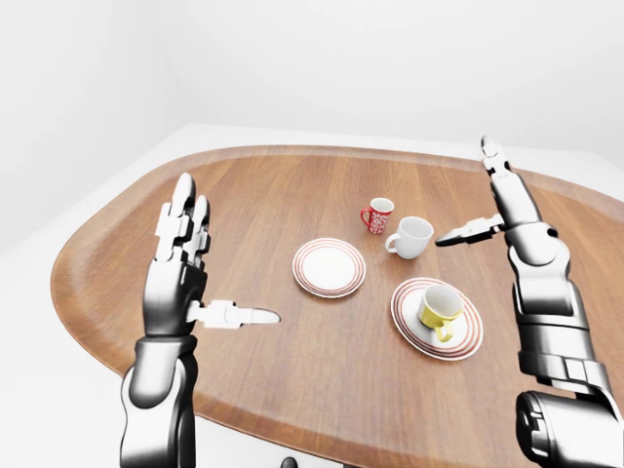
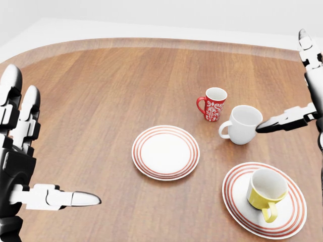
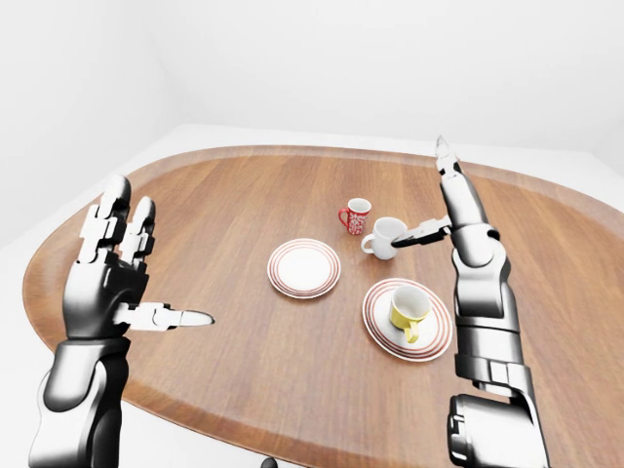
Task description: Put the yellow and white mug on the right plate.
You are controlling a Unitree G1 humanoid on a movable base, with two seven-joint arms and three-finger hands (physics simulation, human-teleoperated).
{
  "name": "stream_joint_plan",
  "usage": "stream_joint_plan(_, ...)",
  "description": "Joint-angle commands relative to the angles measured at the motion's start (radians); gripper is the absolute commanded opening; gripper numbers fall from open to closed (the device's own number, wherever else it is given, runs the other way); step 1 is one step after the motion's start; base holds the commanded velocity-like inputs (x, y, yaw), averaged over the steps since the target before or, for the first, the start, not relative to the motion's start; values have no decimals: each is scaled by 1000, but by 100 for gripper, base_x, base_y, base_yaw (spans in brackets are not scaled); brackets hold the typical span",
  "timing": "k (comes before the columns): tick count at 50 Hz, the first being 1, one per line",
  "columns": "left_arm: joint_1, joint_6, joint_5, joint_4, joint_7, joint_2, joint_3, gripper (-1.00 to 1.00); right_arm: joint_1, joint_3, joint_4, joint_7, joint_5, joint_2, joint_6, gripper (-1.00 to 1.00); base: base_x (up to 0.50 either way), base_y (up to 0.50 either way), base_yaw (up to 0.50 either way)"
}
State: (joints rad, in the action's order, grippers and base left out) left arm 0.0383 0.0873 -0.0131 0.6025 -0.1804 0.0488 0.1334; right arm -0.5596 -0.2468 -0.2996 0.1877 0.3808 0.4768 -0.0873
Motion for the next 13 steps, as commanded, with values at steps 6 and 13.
stream_joint_plan(6, 4, 0, -2, 23, -3, -2, -1, 100, 36, -44, 535, 137, -32, -30, 0, 100, 0, 0, 0)
stream_joint_plan(13, 4, 0, -7, 43, -4, -1, 3, 100, 15, -41, 743, 201, -25, -30, 0, 100, 0, 0, 0)
